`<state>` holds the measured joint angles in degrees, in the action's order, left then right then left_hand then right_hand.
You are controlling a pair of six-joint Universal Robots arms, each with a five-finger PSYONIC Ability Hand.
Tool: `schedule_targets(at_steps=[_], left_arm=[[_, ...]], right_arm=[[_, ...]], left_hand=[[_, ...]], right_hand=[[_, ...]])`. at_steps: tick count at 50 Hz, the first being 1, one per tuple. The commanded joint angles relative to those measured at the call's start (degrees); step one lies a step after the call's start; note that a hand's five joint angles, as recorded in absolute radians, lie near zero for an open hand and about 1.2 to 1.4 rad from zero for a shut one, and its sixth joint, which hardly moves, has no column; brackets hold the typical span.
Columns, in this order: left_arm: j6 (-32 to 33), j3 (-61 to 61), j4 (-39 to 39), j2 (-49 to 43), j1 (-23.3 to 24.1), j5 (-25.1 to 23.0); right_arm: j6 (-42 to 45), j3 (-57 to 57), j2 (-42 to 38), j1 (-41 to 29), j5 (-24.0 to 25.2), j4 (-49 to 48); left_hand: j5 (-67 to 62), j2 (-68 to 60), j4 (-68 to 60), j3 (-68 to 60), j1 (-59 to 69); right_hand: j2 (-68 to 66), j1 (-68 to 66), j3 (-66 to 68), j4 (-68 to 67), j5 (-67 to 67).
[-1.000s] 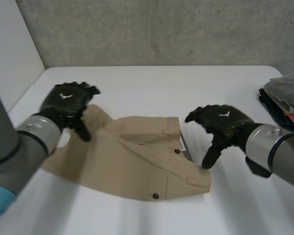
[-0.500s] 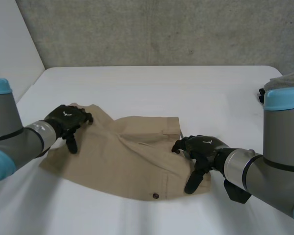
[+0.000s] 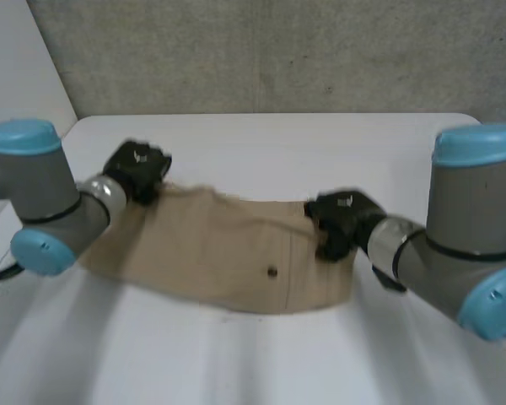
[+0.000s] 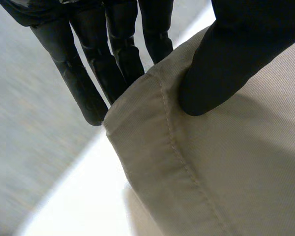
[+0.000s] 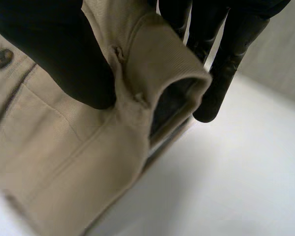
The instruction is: Fold the laundry.
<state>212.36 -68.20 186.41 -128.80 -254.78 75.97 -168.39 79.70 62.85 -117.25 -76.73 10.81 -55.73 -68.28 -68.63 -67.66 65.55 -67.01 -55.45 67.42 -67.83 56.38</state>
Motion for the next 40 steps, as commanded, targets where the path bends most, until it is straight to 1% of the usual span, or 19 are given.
schedule_targets(at_steps=[1, 2, 4, 5, 6, 8, 9, 10, 12, 16, 19, 24, 29, 31, 32, 35, 37, 39, 40], left_arm=[[-0.81, 14.49, 14.75, -0.41, 3.15, 6.99], [-1.33, 16.76, 20.25, -0.06, 4.02, 8.74], [-2.21, 18.27, 26.34, 0.47, 4.65, 9.98], [-2.56, 18.8, 29.33, 1.0, 4.82, 10.6], [-3.52, 19.16, 34.76, 2.39, 5.17, 11.65], [-4.5, 19.16, 39.36, 3.72, 5.26, 12.53], [-5.02, 19.33, 41.21, 4.16, 5.18, 13.06], [-5.9, 19.42, 43.49, 4.86, 5.18, 14.19], [-6.96, 19.34, 43.86, 5.13, 5.26, 15.52], [-8.98, 17.41, 43.42, 5.22, 5.52, 16.31], [-10.56, 11.71, 43.07, 5.75, 6.05, 15.44], [-11.53, -0.67, 42.72, 7.77, 6.23, 10.88], [-11.18, -10.45, 40.35, 7.16, 8.25, 8.67], [-10.92, -13.0, 38.16, 6.72, 9.21, 8.58], [-10.39, -15.1, 35.02, 6.28, 9.91, 8.58], [-9.51, -17.66, 29.73, 6.8, 10.71, 8.84], [-8.29, -20.21, 23.76, 7.94, 11.24, 9.19], [-6.88, -22.14, 19.45, 10.39, 11.33, 9.37], [-5.05, -24.06, 15.51, 14.24, 11.24, 9.46]], right_arm=[[13.34, -14.64, -2.2, -0.17, -6.14, -22.08], [14.13, -15.62, -2.29, -0.08, -6.24, -25.88], [14.49, -17.12, -2.47, 0.01, -6.24, -34.41], [14.67, -17.73, -2.47, 0.01, -6.15, -43.32], [14.93, -18.0, -2.47, 0.01, -6.41, -47.85], [15.2, -18.7, -2.73, 0.09, -6.77, -55.33], [15.11, -18.97, -3.16, 0.01, -6.5, -61.46], [15.11, -19.06, -3.34, 0.01, -6.33, -63.78], [15.2, -19.32, -3.61, 0.01, -6.06, -66.26], [14.58, -20.64, -5.62, 0.09, -5.19, -64.78], [14.58, -20.12, -6.86, 0.18, -5.18, -61.44], [15.28, -17.05, -9.49, 0.27, -5.36, -51.7], [18.53, -13.61, -12.31, 0.88, -4.74, -45.62], [20.63, -12.56, -13.1, 1.06, -4.74, -43.69], [22.56, -11.68, -13.36, 1.67, -4.66, -41.33], [26.34, -8.88, -12.4, 2.73, -4.22, -36.58], [27.93, -7.38, -11.26, 2.91, -4.3, -34.37], [29.95, -5.1, -7.77, 3.08, -4.74, -30.52], [30.57, -4.21, -6.26, 3.08, -4.74, -28.93]], left_hand=[[-14.27, -11.72, -11.37, -12.34, 14.45], [-14.27, -11.72, -11.37, -12.34, 14.45], [-14.27, -11.72, -11.37, -12.34, 14.45], [-14.27, -11.72, -11.37, -12.34, 14.45], [-14.27, -11.72, -11.37, -12.34, 14.45], [-14.27, -11.72, -11.37, -12.34, 14.45], [-14.27, -11.72, -11.37, -12.34, 14.45], [-14.27, -11.72, -11.37, -12.34, 14.45], [-14.27, -11.72, -11.37, -12.34, 14.45], [-14.27, -11.72, -11.37, -12.34, 14.45], [-14.27, -11.72, -11.37, -12.34, 14.45], [-14.27, -11.72, -11.37, -12.34, 14.45], [-14.27, -11.72, -11.37, -12.34, 14.45], [-14.27, -11.72, -11.37, -12.34, 14.45], [-14.27, -11.72, -11.37, -12.34, 14.45], [-14.27, -11.72, -11.37, -12.34, 14.45], [-14.27, -11.72, -11.37, -12.34, 14.45], [-14.27, -11.72, -11.37, -12.34, 14.45], [-14.27, -11.72, -11.37, -12.34, 14.45]], right_hand=[[-12.99, -24.55, 12.58, -12.17, 13.62], [-12.99, -24.55, 12.58, -12.17, 13.62], [-12.99, -24.55, 12.58, -12.17, 13.62], [-12.99, -24.55, 12.58, -12.17, 13.62], [-12.99, -24.55, 12.58, -12.17, 13.62], [-12.99, -24.55, 12.58, -12.17, 13.62], [-12.99, -24.55, 12.58, -12.17, 13.62], [-12.99, -24.55, 12.58, -12.17, 13.62], [-12.99, -24.55, 12.58, -12.17, 13.62], [-12.99, -24.55, 12.58, -12.17, 13.62], [-12.99, -24.55, 12.58, -12.17, 13.62], [-12.99, -24.55, 12.58, -12.17, 13.62], [-12.99, -24.55, 12.58, -12.17, 13.62], [-12.99, -24.55, 12.58, -12.17, 13.62], [-12.99, -24.55, 12.58, -12.17, 13.62], [-12.99, -24.55, 12.58, -12.17, 13.62], [-12.99, -24.55, 12.58, -12.17, 13.62], [-12.99, -24.55, 12.58, -12.17, 13.62], [-12.99, -24.55, 12.58, -12.17, 13.62]])
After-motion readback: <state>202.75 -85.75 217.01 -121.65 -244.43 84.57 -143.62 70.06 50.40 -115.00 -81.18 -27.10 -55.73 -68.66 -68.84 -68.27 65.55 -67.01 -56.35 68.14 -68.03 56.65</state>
